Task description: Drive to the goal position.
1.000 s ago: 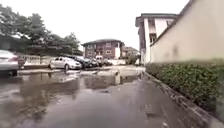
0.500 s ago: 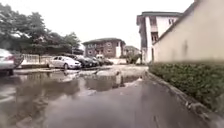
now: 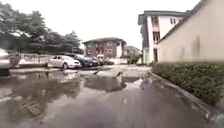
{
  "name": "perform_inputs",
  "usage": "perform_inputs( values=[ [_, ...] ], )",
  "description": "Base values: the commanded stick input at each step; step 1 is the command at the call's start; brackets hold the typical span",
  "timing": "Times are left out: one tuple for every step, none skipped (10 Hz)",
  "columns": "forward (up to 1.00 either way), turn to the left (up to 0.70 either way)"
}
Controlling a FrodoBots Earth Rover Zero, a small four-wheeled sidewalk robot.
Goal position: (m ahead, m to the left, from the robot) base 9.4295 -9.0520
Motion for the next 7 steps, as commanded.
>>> perform_inputs(
  values=[
    [0.70, 0.00],
    [0.70, 0.00],
    [0.70, 0.00],
    [0.70, 0.00],
    [0.70, 0.00],
    [0.70, 0.00],
    [0.70, -0.16]
  ],
)
